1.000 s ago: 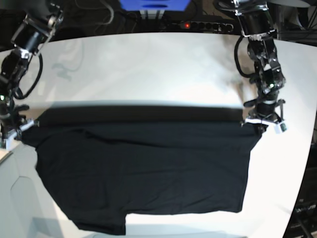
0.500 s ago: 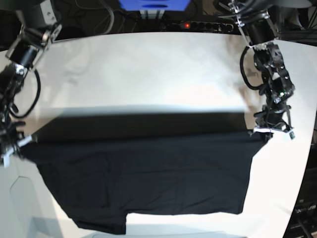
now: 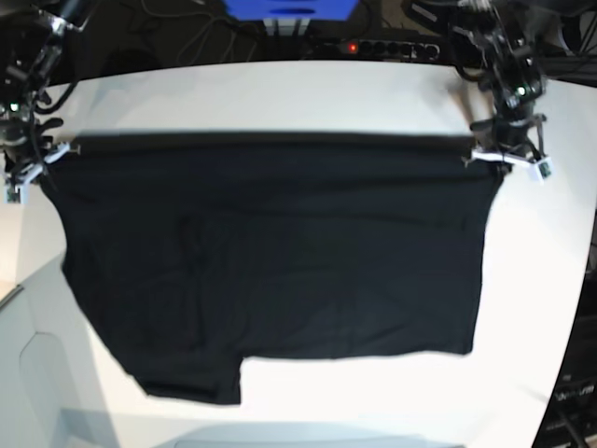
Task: Fold the T-shirt properly
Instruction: 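Drag the held shirt edge with both grippers, flattening the shirt, then release the collar edge and move both grippers to the shirt's side edges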
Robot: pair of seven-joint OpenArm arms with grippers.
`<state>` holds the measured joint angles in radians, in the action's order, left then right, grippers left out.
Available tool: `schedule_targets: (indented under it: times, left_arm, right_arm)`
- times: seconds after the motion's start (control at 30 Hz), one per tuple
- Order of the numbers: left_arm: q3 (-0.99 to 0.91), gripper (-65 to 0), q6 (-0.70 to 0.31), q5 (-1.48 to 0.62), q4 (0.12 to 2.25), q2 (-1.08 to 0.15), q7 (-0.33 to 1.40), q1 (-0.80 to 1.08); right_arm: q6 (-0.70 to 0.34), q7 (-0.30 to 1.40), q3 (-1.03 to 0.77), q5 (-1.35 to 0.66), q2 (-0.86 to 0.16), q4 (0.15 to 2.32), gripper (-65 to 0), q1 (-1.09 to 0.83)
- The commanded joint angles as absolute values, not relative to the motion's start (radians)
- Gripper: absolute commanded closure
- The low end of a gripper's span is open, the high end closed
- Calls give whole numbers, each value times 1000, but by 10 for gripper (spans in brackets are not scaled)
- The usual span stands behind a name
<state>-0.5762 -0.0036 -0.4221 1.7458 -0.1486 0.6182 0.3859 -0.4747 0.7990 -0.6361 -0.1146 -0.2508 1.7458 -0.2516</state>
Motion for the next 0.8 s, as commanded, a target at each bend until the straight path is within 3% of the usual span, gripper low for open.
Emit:
schedule_targets:
  times: [0.0,0.47,0.63,0.77]
  left_arm:
    - [-587,0,-4,-421,1785,-166,582,409]
    - [-588,0,-4,-421,1828,-153,582,599]
    - [-588,0,-5,-421,1828,-150,582,639]
    - [-588,-1,-5,-421,1827,-150,582,641]
  right_arm:
    - [-467,780,-645,-120,-259,1781,0,-277]
    - [-469,780,-647,-120,-214,1862,0,-504]
    - [-567,783,-648,-113,-214,1857,0,-503]
    - [-576,788,-650,-113,-213,1856,0,-504]
